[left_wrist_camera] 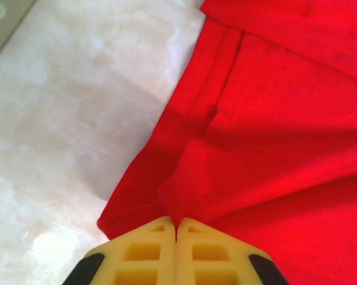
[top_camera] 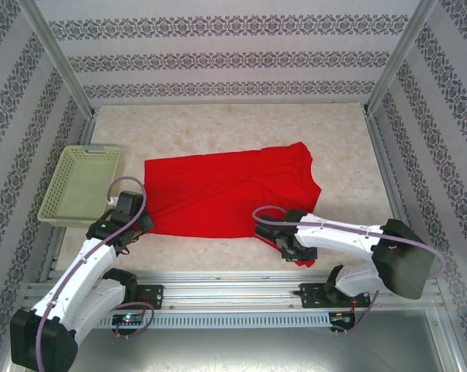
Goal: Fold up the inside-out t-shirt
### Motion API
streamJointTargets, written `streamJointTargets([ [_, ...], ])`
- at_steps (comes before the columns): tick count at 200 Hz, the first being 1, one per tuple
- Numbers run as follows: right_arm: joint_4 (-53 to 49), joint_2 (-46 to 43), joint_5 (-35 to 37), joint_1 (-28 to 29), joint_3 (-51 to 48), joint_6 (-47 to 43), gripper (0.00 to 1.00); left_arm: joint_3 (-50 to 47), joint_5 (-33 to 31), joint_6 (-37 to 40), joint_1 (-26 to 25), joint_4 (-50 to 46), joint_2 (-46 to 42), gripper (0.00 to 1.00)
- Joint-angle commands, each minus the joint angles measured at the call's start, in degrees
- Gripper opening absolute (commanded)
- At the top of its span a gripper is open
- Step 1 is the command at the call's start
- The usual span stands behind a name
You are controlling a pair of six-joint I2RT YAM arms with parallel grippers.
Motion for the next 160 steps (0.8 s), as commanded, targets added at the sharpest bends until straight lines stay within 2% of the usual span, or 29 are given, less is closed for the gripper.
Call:
streamJointTargets([
  [1, 0.34, 1.32, 0.39, -0.84, 0.97, -3.14, 0.29, 1.39, -1.12, 0.92, -0.17, 0.54, -0.21, 0.00],
  [22, 0.91, 2.69, -0.24, -1.23, 1.60, -4.94, 0.24, 1.44, -1.13, 0.84, -0.21, 0.52, -0.30, 0.00],
  [46, 1.31, 2.63, -0.73, -1.91, 1.46, -5.86, 0.06, 1.51, -1.03, 0.86, -0.18, 0.56, -0.23, 0.00],
  [60, 1.50, 0.91, -1.24, -2.61, 0.72, -5.96, 0.00, 1.81, -1.16, 0.93, -0.21, 0.34, -0.04, 0.00],
  [108, -0.60, -14.05, -2.92, -6.98, 0.40, -6.10, 0.00, 4.03, -2.58, 1.56, -0.21, -1.40, -0.04, 0.00],
  [160, -0.68, -30.29, -10.45, -20.70, 7.91, -11.03, 0.00, 7.48, -2.86, 1.03, -0.13, -3.81, 0.14, 0.00],
])
